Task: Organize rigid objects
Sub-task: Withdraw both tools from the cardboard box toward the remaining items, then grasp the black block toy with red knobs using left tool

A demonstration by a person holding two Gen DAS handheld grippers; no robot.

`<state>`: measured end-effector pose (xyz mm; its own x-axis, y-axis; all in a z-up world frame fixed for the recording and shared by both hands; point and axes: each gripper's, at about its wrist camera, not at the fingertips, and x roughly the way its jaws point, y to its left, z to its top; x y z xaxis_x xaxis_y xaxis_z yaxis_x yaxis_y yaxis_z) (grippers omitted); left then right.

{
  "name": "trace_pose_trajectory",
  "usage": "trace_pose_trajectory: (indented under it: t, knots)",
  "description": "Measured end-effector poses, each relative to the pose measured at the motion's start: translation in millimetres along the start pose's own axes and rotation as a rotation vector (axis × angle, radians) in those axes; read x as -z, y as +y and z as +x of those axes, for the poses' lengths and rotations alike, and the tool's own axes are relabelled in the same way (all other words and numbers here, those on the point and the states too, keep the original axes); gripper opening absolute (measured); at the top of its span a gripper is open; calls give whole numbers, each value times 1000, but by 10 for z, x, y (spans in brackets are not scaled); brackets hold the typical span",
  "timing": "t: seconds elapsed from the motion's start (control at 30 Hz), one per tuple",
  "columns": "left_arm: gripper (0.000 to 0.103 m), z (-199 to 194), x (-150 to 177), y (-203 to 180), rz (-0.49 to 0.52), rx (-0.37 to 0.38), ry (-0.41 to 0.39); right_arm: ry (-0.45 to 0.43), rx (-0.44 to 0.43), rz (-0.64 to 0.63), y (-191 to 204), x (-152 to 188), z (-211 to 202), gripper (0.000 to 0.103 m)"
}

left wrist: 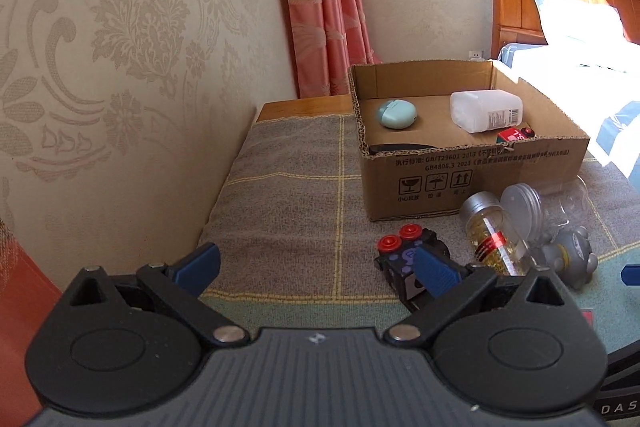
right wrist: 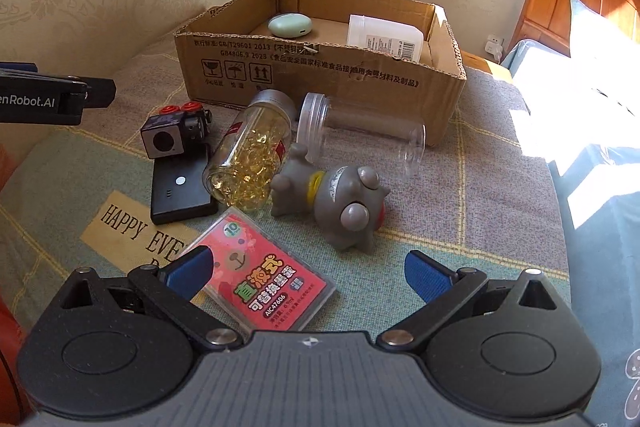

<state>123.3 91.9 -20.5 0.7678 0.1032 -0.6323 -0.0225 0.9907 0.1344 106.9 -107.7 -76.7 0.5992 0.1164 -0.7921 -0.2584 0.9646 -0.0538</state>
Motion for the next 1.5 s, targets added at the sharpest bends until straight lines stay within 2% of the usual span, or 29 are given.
trace_pose_trajectory:
  t: [0.17, 0.37, 0.6, 0.8, 0.93, 1.23, 1.5]
  knots:
    - [102, -52, 56, 144, -11, 11, -12, -4, 70, 16, 242, -6, 84, 103]
    - [102, -63, 106, 233, -13, 45, -17, 7, 109, 67, 384, -43, 185, 103]
    - [102, -48, 133, 280, -23, 64, -13, 31, 167, 46, 450, -11, 293, 103]
    - [102, -30, 149, 286, -32, 76, -12, 63, 155, 64, 187, 77, 209, 103]
    - [102, 12, 173, 242, -28, 87, 5, 123, 66, 168, -113, 136, 192, 103]
    - [102, 94, 190, 130, -20, 121, 31, 101, 18, 83, -188, 249, 127, 103]
    - [102, 247, 124, -25, 25, 179, 32, 57, 17, 75, -183, 321, 68, 103]
